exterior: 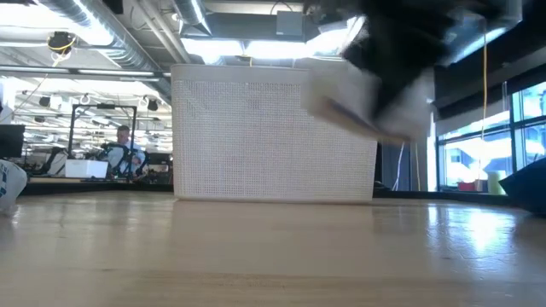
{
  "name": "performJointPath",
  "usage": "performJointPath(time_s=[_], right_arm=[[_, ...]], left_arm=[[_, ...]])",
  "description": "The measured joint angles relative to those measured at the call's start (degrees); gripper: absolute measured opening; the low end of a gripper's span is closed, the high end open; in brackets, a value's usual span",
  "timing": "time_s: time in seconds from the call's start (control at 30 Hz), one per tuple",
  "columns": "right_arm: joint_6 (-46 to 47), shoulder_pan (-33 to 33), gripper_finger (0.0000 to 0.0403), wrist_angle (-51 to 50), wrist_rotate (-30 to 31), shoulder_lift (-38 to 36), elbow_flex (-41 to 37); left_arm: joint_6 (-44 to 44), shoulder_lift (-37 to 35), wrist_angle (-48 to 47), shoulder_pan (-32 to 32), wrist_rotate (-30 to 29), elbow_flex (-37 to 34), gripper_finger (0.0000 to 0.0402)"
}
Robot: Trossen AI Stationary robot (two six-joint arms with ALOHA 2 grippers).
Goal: Pick & place medical supplies in basket/bin
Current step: Put the white bandage into the white bin
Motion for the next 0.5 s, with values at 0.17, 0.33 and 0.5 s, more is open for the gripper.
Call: performJointPath(time_s=[0.17, 0.33, 0.5], right_arm=[[-11.2, -6.0, 0.0133, -5.9, 4.4, 0.0, 14.8], [-19.2, -14.0, 0.0137, -13.5, 5.5, 0.0, 30.5], [-27.3, -25.3, 0.0138, -9.8, 4.3, -0.1, 39.4]], left_arm=[[-1.2, 0.0, 0.1, -2.6, -2.0, 0.0, 0.0173], [-3.9, 0.0, 0.6, -3.8, -5.1, 0.0, 0.0173], [-4.6, 0.1, 0.6, -4.3, -9.0, 0.0, 0.0173]])
